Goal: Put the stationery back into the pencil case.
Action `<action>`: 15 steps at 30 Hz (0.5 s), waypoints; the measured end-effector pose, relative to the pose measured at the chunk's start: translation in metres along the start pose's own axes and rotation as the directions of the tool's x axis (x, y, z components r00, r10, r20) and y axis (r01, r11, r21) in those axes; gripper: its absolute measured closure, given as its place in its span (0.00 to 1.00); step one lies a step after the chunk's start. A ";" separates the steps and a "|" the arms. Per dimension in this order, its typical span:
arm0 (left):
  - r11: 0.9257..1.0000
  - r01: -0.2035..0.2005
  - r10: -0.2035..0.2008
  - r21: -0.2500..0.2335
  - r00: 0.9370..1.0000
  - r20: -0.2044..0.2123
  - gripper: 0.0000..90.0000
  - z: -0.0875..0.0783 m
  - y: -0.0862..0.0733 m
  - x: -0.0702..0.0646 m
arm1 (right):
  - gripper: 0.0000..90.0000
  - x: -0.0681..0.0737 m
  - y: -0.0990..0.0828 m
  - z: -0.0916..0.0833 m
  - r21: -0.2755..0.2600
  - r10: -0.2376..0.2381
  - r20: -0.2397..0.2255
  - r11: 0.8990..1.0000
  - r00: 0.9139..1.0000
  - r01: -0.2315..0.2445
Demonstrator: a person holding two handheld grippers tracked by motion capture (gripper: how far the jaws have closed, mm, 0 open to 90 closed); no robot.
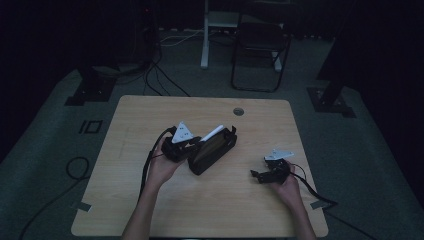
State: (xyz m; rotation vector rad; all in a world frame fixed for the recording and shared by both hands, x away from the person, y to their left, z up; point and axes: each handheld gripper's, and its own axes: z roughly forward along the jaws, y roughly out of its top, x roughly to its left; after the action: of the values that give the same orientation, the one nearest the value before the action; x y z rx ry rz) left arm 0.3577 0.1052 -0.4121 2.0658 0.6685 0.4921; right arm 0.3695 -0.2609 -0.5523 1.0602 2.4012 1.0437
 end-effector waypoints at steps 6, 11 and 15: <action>1.000 0.004 -0.004 -0.004 1.000 0.001 0.88 0.003 0.002 -0.001 | 0.16 0.000 0.000 0.000 0.000 0.000 0.000 1.000 1.000 0.000; 1.000 0.004 -0.004 0.001 1.000 0.000 0.88 0.006 0.004 -0.002 | 0.16 0.000 0.000 0.000 0.001 0.000 0.000 1.000 1.000 0.000; 1.000 0.004 -0.004 -0.001 1.000 -0.001 0.88 0.008 0.006 -0.002 | 0.16 0.000 0.000 0.000 0.001 0.000 0.000 1.000 1.000 0.000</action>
State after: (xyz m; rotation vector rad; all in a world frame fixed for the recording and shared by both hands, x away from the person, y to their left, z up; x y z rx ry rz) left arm 0.3620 0.0963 -0.4118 2.0629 0.6730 0.4910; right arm 0.3695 -0.2609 -0.5522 1.0602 2.4019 1.0425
